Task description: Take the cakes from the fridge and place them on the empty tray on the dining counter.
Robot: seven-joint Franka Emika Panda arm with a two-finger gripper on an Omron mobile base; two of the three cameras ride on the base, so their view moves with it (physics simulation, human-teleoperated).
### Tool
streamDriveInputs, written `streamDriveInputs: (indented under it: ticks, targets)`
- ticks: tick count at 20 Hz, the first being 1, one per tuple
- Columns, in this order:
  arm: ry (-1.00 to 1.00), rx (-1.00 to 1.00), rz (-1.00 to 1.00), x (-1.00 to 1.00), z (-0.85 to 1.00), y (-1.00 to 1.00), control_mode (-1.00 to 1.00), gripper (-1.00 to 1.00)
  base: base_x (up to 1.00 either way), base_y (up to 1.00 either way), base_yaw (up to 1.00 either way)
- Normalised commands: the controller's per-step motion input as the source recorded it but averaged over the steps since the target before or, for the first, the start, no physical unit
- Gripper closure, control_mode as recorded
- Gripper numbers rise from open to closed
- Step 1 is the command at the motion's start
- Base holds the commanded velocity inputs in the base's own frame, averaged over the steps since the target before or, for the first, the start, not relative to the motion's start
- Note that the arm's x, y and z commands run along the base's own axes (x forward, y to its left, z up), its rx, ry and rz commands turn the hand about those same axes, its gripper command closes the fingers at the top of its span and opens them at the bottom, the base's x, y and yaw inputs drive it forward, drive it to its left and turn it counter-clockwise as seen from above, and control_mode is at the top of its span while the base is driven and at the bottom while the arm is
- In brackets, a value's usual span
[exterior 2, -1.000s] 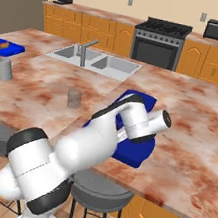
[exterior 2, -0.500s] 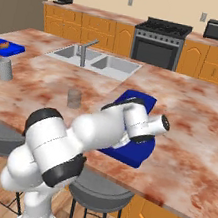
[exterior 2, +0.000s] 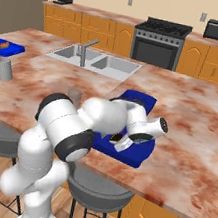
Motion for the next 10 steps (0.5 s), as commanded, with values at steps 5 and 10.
streamDriveInputs:
  ticks: [5, 10]
  targets:
    - [0.0, 0.0, 0.07, 0.52, -0.35, -0.27, -1.0, 1.0, 0.0, 0.0, 0.0]
    - [0.0, 0.01, 0.09, 0.59, -0.35, -0.54, -1.0, 1.0, 0.0, 0.0, 0.0]
